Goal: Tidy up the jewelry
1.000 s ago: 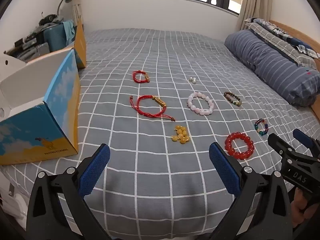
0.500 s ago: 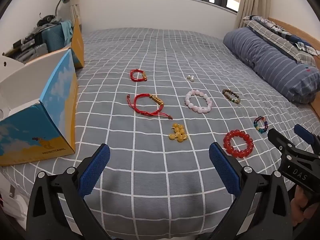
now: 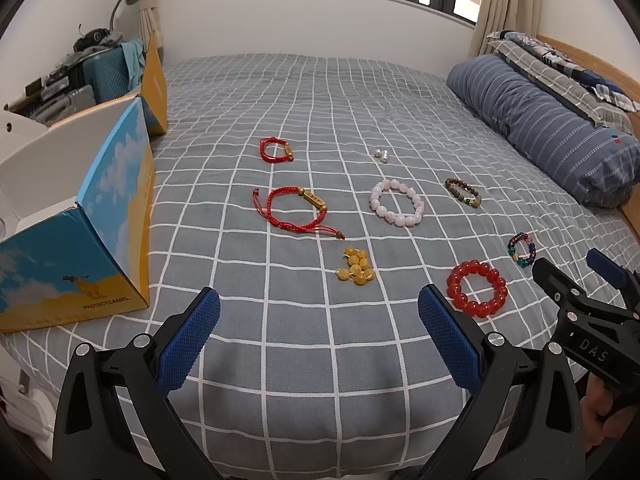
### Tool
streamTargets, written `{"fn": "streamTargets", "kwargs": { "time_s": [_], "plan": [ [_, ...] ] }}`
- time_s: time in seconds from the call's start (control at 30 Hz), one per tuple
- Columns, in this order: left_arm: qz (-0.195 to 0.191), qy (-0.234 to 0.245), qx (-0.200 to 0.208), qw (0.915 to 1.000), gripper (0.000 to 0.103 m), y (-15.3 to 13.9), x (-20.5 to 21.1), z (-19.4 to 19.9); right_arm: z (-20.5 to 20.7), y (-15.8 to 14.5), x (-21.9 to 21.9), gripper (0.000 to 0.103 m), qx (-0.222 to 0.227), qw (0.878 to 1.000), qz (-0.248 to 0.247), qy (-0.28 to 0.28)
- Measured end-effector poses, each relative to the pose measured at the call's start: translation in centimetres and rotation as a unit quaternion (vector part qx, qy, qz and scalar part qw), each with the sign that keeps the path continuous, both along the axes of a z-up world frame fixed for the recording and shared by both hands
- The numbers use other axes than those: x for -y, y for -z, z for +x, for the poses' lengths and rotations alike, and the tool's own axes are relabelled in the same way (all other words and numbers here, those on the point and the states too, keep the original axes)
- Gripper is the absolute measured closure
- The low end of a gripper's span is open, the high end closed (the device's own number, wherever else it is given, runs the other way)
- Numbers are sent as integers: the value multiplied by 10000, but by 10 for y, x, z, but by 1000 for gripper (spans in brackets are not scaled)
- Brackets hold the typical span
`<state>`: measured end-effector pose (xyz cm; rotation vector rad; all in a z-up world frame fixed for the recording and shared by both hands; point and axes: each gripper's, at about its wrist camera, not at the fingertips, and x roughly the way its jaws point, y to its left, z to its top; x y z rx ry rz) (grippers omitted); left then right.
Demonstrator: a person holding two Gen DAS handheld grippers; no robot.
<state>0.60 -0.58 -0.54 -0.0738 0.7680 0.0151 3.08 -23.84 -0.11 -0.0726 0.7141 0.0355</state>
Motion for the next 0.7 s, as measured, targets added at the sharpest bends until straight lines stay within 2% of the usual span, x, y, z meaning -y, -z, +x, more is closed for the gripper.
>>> {"fn": "streamTargets", "kwargs": {
  "time_s": [0.7],
  "plan": [
    [7, -10, 10, 10000, 6, 0, 1, -2, -2, 1, 2, 7, -10, 10000, -2, 38]
  ]
}}
